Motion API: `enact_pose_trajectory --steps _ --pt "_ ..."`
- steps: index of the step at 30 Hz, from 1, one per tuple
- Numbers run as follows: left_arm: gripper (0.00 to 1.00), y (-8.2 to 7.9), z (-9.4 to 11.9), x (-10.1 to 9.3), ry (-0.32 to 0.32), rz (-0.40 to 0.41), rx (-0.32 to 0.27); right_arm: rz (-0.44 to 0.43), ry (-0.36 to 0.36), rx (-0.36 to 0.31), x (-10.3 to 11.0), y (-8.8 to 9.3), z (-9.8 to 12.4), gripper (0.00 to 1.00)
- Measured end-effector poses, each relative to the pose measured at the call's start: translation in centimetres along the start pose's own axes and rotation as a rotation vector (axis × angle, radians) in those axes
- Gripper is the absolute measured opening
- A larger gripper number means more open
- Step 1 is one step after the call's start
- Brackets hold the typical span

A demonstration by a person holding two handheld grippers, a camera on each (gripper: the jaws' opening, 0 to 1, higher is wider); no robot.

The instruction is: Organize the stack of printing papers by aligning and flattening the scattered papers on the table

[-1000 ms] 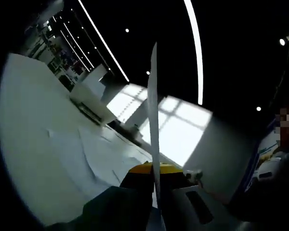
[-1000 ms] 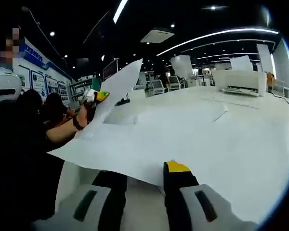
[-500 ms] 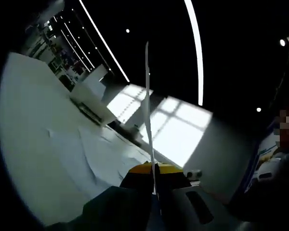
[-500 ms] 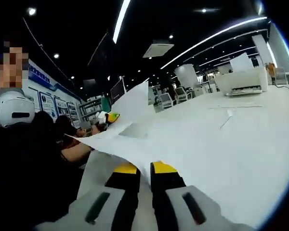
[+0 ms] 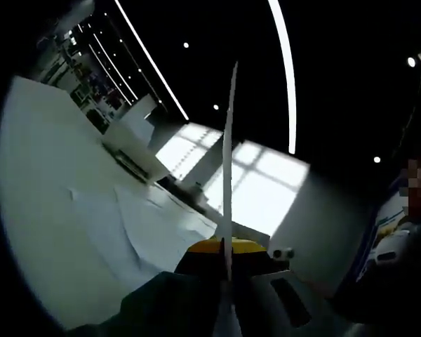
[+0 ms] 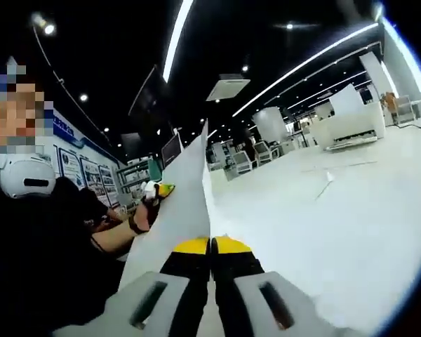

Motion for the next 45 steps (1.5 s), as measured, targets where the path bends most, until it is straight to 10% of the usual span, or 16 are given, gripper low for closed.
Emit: enact_pose_trajectory --steps 45 --pt "0.05 0.0 0.1 0.2 -0.003 -0.004 0.002 0.215 0.043 -0.191 3.5 -9.7 3.1 0.00"
Point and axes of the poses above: the point that each gripper's makers call its tool centre point, and the gripper's own axes: z roughly backward along the fingers, x roughly to its left, y roughly out of its underside, the point moved 8 cm from there along z, roughly backward along the fingers, and after that the axes turned 11 degrees about y, right-handed, at the moved point
